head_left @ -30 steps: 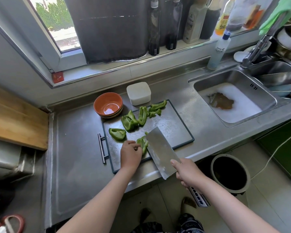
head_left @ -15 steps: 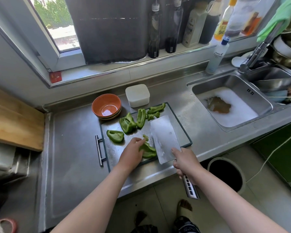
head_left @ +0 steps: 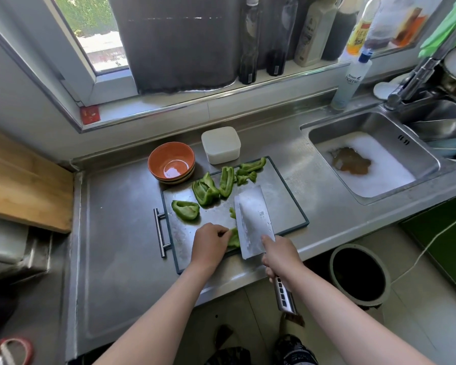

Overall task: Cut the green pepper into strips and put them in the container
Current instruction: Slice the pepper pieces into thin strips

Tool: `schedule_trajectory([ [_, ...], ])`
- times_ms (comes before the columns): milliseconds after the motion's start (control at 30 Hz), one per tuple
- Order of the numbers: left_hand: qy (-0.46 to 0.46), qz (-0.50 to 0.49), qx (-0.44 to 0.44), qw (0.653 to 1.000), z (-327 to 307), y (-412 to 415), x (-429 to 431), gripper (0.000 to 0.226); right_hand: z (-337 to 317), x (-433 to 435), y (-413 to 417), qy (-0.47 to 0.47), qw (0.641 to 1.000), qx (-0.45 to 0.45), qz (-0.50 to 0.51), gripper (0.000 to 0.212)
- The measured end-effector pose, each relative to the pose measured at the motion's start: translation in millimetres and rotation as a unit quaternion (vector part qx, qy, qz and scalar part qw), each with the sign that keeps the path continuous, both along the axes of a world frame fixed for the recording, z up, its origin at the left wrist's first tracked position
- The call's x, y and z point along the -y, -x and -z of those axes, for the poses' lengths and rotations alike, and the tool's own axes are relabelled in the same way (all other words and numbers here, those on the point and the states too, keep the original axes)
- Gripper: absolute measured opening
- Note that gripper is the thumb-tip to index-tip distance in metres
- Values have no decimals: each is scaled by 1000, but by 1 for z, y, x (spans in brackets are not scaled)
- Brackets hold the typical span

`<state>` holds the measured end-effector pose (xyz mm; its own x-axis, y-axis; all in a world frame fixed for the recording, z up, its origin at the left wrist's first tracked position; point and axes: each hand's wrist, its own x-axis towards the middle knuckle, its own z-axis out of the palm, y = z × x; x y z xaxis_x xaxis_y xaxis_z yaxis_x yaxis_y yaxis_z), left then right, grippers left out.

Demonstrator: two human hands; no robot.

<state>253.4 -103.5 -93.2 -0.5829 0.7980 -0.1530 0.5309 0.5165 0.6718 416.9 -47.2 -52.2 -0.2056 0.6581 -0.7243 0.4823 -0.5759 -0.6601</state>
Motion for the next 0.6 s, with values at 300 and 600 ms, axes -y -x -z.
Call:
schedule_trajectory([
  [300, 10, 21, 19, 1000, 4, 1, 5, 20, 1, 2, -8, 1, 999, 37, -11, 26],
  [600, -14, 51, -5, 999, 11, -9, 3, 12, 0, -1, -1, 14, 998, 54, -8, 27],
])
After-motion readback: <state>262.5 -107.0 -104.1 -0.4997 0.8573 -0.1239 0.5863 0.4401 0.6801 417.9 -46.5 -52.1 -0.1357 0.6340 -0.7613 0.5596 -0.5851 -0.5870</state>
